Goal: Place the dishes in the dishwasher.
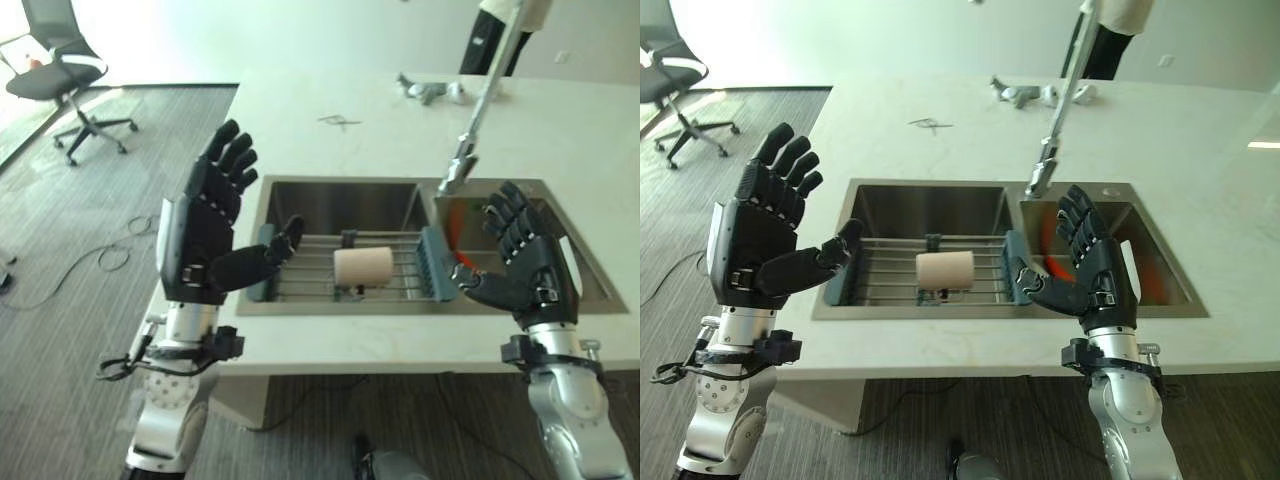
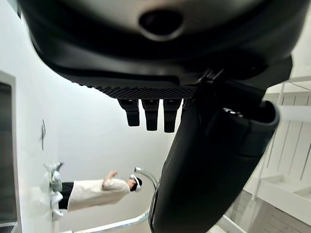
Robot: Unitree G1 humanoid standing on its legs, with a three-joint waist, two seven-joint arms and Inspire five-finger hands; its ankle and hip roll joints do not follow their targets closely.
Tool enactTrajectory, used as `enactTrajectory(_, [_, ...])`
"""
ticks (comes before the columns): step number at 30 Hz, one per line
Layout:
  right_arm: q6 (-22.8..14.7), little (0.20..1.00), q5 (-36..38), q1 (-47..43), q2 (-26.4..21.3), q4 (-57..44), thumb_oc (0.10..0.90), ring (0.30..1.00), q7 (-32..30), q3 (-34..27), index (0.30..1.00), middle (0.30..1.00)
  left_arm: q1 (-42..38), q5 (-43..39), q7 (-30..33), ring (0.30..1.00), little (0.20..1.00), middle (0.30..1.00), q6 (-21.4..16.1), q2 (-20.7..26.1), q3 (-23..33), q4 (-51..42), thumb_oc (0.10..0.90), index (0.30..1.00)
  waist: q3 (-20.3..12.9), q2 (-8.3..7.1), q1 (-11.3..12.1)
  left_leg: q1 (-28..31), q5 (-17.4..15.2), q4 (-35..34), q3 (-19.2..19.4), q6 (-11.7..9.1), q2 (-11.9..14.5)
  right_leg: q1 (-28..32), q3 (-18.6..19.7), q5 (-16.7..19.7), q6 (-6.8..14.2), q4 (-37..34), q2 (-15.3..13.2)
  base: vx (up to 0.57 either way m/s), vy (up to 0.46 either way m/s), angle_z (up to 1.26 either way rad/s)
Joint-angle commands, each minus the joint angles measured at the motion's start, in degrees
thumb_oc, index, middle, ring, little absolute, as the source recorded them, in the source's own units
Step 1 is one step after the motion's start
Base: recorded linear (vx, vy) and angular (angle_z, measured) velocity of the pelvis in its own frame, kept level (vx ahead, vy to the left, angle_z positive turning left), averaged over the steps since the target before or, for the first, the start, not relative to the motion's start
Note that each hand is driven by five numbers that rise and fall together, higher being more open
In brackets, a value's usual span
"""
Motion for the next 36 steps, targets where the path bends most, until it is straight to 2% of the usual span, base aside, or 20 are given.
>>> enactTrajectory(1, [-4.5,0.900,0.4,-5.8,-3.4,-2.9,0.800,0.900,0.6,-2.6,0.900,0.900,-3.7,3.2,1.8,0.900,0.900,0.900,-4.1,1.3,0.2,-3.2,0.800,0.900,-2.3,0.90,1.2,4.0,11.5,-16.0,-0.2,2.5,-2.4,1.0,1.9,-0.4,6.3,2.1,-2.8,0.08,0.054,-0.64])
enactTrajectory(2, [-4.5,0.900,0.6,-5.8,-3.5,-2.7,0.800,0.900,1.0,-2.5,0.900,0.900,-3.3,2.6,0.6,0.900,0.900,0.900,-3.2,1.4,0.3,-3.0,0.800,0.900,-2.1,1.49,1.5,3.1,9.8,-16.0,-0.9,3.0,-2.7,1.1,2.2,-0.6,6.5,2.1,-2.1,0.05,0.062,-0.79])
enactTrajectory(4, [-3.9,0.900,0.8,-6.8,-3.8,-2.5,0.800,0.900,1.7,-1.7,0.900,0.900,-2.7,4.9,-0.1,0.900,0.900,0.900,-2.4,1.6,-0.3,-2.4,0.800,0.900,-2.1,2.86,2.4,0.9,6.0,-16.0,-6.3,4.1,-5.6,0.9,4.1,-0.7,6.8,2.1,0.2,0.05,0.060,-0.74])
enactTrajectory(5, [-3.6,0.900,0.9,-7.3,-3.9,-2.3,0.800,0.900,2.6,-1.3,0.900,0.900,-2.4,6.2,0.0,0.900,0.900,0.900,-2.2,1.6,-0.6,-2.2,0.800,0.900,-2.3,3.13,2.8,0.9,5.1,-16.0,-9.2,4.5,-6.9,0.8,5.2,-0.6,6.8,2.1,0.9,0.07,0.042,-0.72])
enactTrajectory(7, [-3.0,0.900,0.6,-7.5,-4.5,-2.5,0.800,0.900,4.2,-0.9,0.900,0.900,-1.3,7.8,-1.9,0.900,0.900,0.900,-0.5,2.4,0.2,-2.3,0.800,0.900,-2.7,3.31,3.4,1.6,3.5,-16.0,-12.0,4.8,-8.5,1.2,6.9,-0.9,6.7,2.1,1.9,0.09,0.064,-0.86])
enactTrajectory(10, [-2.5,0.900,0.6,-7.2,-5.2,-2.5,0.800,0.900,4.9,-0.7,0.900,0.900,-1.1,8.9,-3.5,0.900,0.900,0.900,0.6,4.0,0.7,-1.7,0.800,0.900,-3.4,3.57,3.3,1.4,0.1,-16.0,-11.5,5.5,-8.3,1.4,6.8,-1.0,7.2,2.1,1.6,0.06,0.083,-0.41])
enactTrajectory(12, [-1.0,0.900,1.2,-6.7,-5.9,-2.8,0.800,0.900,5.9,-0.7,0.900,0.900,-2.1,8.6,-4.4,0.900,0.900,0.900,2.9,6.0,1.0,-0.7,0.800,0.900,-4.2,3.99,3.0,0.9,-0.6,-16.0,-11.6,6.0,-8.3,1.4,6.9,-0.9,7.7,2.1,1.3,0.06,0.113,-0.16])
enactTrajectory(18, [1.5,0.900,-1.1,-6.7,-7.5,-2.4,0.800,0.900,8.9,-0.7,0.900,0.900,-4.8,9.5,-5.6,0.900,0.900,0.900,8.3,10.8,1.7,2.4,0.800,0.900,-5.5,4.65,2.2,-0.5,-1.0,-16.0,-11.8,6.6,-8.6,0.9,6.2,-0.7,8.4,2.1,0.6,0.04,0.106,0.01])
enactTrajectory(23, [4.0,0.900,-1.4,-7.9,-9.8,-1.5,0.800,0.900,11.1,-0.6,0.900,0.900,-7.6,15.6,-7.6,0.900,0.900,0.900,14.3,14.7,0.4,6.9,0.800,0.900,-6.3,5.00,1.7,-1.4,-0.6,-16.0,-11.4,7.1,-9.0,0.8,5.7,-0.9,8.7,2.1,0.3,0.03,0.126,0.07])
enactTrajectory(26, [4.1,0.900,-2.1,-9.3,-10.3,-0.8,0.800,0.900,11.8,0.6,0.900,0.900,-9.7,16.1,-7.6,0.900,0.900,0.900,16.2,15.4,-1.5,8.5,0.800,0.900,-6.4,5.10,1.5,-1.2,-0.7,-16.0,-10.5,7.2,-8.7,1.0,5.7,-0.9,8.9,2.1,0.2,0.02,0.091,0.00])
enactTrajectory(27, [4.4,0.900,-2.6,-10.2,-10.7,-0.2,0.800,0.900,11.4,1.3,0.900,0.900,-11.9,15.0,-8.5,0.900,0.900,0.900,18.6,15.4,-3.2,10.0,0.800,0.900,-6.6,5.11,1.1,-1.0,-0.9,-16.0,-9.8,7.4,-8.6,1.1,5.9,-0.9,9.0,2.1,0.1,0.01,0.073,-0.01])
enactTrajectory(33, [4.6,0.900,-2.3,-9.9,-11.4,0.5,0.800,0.900,13.0,0.7,0.900,0.900,-14.3,15.9,-9.5,0.900,0.900,0.900,20.6,15.3,-5.9,13.2,0.800,0.900,-6.8,5.35,-0.3,-0.6,-1.2,-16.0,-8.2,7.6,-8.1,1.1,6.5,-0.8,9.3,2.1,0.3,0.00,0.057,-0.09])
enactTrajectory(36, [4.7,0.900,-2.3,-9.4,-11.4,0.7,0.800,0.900,14.0,0.4,0.900,0.900,-15.0,12.8,-11.1,0.900,0.900,0.900,21.7,15.0,-6.7,13.9,0.800,0.900,-7.0,5.31,-0.9,-0.4,-1.3,-16.0,-7.6,7.6,-7.9,1.1,6.9,-0.6,9.4,2.1,0.4,0.00,0.029,-0.09])
